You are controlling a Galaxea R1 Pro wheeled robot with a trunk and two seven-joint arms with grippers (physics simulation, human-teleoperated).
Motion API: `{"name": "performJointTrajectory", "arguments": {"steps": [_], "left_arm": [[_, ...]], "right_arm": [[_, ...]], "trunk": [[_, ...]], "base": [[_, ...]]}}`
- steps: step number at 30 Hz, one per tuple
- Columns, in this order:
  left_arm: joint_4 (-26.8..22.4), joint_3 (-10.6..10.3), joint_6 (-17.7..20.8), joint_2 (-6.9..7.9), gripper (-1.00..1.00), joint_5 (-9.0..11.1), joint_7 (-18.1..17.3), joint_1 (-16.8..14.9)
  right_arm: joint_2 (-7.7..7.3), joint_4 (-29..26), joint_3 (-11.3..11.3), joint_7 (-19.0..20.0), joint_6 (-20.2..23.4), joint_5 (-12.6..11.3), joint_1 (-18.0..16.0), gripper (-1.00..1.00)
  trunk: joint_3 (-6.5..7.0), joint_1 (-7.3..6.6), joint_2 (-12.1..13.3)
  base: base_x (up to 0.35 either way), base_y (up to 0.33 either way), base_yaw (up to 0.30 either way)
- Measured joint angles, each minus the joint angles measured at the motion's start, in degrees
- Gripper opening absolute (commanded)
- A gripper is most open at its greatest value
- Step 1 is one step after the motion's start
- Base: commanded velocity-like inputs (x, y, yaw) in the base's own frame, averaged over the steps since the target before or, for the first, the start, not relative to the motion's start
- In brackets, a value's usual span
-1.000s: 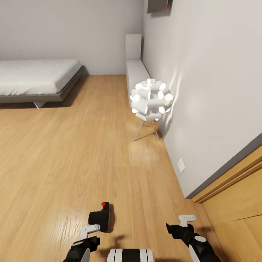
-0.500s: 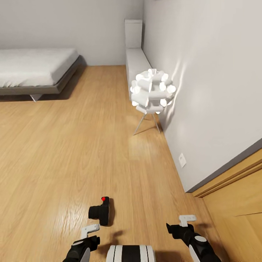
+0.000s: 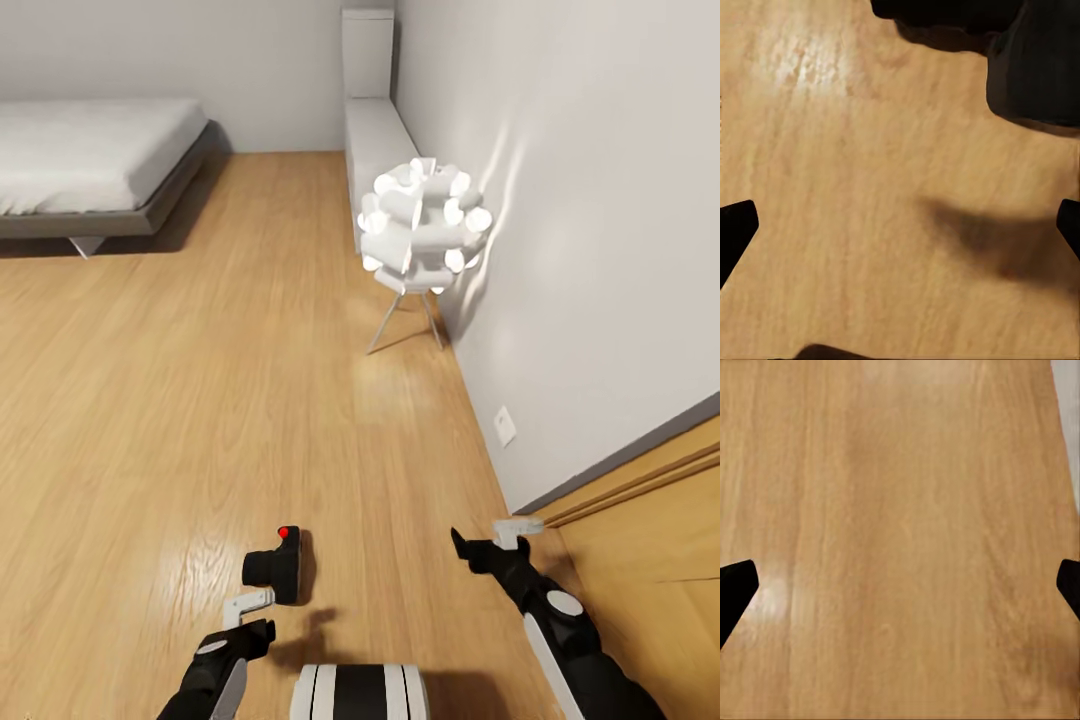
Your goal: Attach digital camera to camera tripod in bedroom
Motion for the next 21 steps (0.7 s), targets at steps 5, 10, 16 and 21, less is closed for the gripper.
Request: {"name": "performJointTrajectory", "arguments": {"steps": [5,10,16,21], "left_arm": [[-2.2,0.0,1.0,0.0,1.0,0.1,-0.1,0.0],[-2.6,0.0,1.2,0.02,1.0,0.1,-0.1,0.0],[-2.7,-0.1,1.3,0.06,1.0,0.1,-0.2,0.0],[-2.8,-0.1,1.3,0.01,1.0,0.1,-0.2,0.0]], "right_arm": [[-0.52,-4.7,0.0,10.9,5.8,-1.0,0.0,1.0],[-1.19,-5.2,-0.5,28.2,9.7,-1.0,0.0,1.0],[-2.32,-5.2,-6.2,37.5,12.3,-0.9,0.0,1.0],[-2.59,-5.2,-10.3,38.9,12.7,-0.7,0.0,1.0]], "trunk": [[-1.12,0.14,-0.1],[-2.22,0.26,-0.1],[-3.55,0.42,-0.2],[-4.45,0.52,-0.3]], "base": [[0.0,0.0,0.0],[0.0,0.0,0.0],[0.0,0.0,0.0],[0.0,0.0,0.0]]}}
